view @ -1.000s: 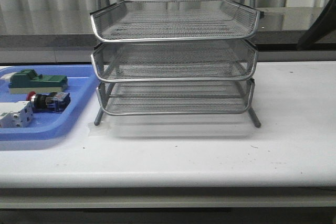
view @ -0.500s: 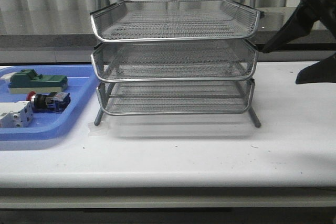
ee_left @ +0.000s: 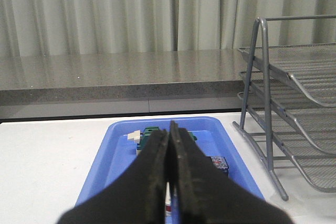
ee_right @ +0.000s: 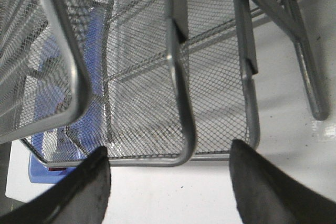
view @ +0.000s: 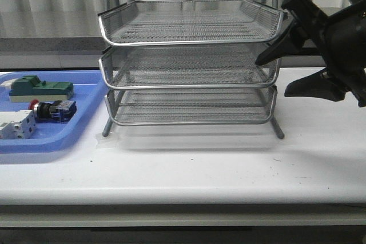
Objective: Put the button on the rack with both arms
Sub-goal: 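Reach the right gripper to the middle wire tray's front edge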
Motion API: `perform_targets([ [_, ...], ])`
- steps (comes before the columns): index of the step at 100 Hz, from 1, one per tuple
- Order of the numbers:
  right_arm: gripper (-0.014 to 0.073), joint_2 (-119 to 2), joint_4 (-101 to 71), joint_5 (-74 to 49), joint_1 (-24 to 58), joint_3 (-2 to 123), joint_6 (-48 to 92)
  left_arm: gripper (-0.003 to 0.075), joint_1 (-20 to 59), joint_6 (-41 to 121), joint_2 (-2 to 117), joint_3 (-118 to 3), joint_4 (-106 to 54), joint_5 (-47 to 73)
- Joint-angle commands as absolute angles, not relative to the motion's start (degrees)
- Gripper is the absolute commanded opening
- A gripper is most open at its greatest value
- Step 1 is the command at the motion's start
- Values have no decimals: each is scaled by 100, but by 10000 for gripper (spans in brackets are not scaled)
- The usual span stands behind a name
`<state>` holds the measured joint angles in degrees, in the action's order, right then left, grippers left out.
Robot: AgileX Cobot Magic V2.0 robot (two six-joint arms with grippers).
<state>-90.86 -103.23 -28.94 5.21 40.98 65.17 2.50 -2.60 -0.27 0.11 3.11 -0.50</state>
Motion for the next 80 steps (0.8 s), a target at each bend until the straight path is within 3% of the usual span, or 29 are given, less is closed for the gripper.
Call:
perform_targets([
  [1, 495, -9049, -10684, -3316, 521, 4349, 6665, -20, 294, -335, -208, 283, 316, -543],
  [48, 484, -9670, -10707, -3605, 521, 4848, 6678, -20, 294, -335, -208, 283, 316, -543],
  [80, 210, -9850, -10713, -3697, 521, 4848, 6710, -20, 294, -335, -208, 283, 316, -543],
])
